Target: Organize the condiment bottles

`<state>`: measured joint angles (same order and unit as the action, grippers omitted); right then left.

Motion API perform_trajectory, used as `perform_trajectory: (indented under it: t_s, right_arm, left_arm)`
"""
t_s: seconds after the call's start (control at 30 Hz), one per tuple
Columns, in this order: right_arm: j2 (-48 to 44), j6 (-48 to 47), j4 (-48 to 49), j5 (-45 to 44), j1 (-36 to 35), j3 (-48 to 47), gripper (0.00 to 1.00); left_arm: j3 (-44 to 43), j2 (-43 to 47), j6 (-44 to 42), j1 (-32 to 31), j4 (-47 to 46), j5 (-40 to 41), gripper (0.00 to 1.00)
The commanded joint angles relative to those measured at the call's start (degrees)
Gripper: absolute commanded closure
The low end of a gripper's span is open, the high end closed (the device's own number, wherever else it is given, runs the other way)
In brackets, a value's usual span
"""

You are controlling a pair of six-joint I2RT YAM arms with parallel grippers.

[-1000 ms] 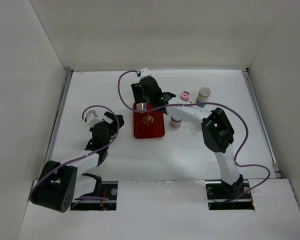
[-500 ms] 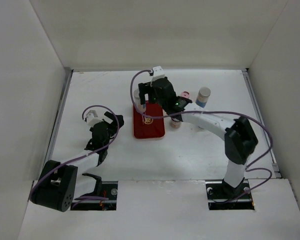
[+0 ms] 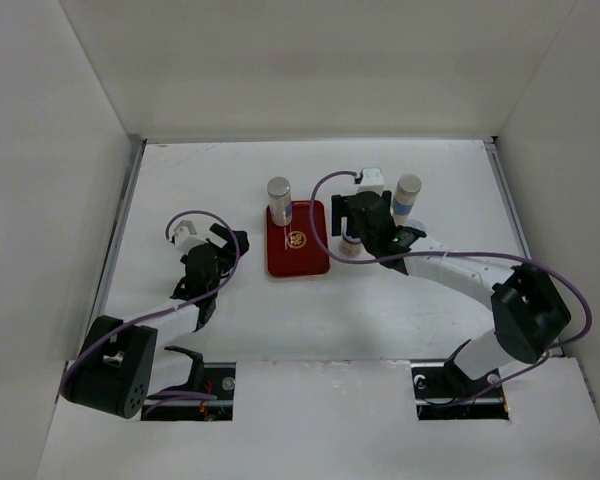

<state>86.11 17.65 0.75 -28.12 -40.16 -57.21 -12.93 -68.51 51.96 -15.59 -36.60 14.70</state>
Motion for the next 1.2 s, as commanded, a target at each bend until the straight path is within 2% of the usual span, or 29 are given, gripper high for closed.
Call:
perform_trajectory:
  t_s: [0.0, 0.17, 0.27, 0.37, 0.43, 0.53, 0.73, 1.17]
  right_arm:
    - [1.0, 1.4, 0.0, -2.9, 0.2, 0.1, 0.05]
    - [4.6, 2.3, -0.2, -1.1, 0.6, -1.0, 0.06]
    - [7.1, 3.0, -0.8, -0.4, 1.1, -1.1, 0.11]
    - [8.3, 3.4, -0.3, 0.3, 1.6, -1.4, 0.25]
    - [8.2, 3.3, -0.8, -0.3, 1.7, -2.2, 0.40]
    - [5.1, 2.8, -0.3, -1.4, 1.4, -3.2, 0.49]
    - [1.4, -1.8, 4.1, -3.9, -3.0, -7.3, 0.49]
    - [22.0, -1.3, 8.6, 4.7, -10.1, -24.7, 0.48]
  left_arm:
    - [-0.6, 0.4, 0.6, -0.4, -3.3, 0.0, 0.00]
    - [-0.5, 0.0, 0.6, -0.2, -3.6, -0.9, 0.00]
    - [-0.3, 0.6, 0.5, -0.2, -3.6, 0.4, 0.00]
    - [-0.3, 0.1, 0.6, 0.1, -3.4, -0.8, 0.00]
    - [-0.3, 0.7, 0.5, -0.2, -3.6, -0.6, 0.00]
    - [-0.5, -0.4, 0.5, -0.2, -3.6, 0.0, 0.00]
    - [-0.3, 0.3, 0.6, -0.3, -3.7, 0.4, 0.00]
    - [0.5, 1.9, 0.8, 1.1, -3.3, 0.2, 0.00]
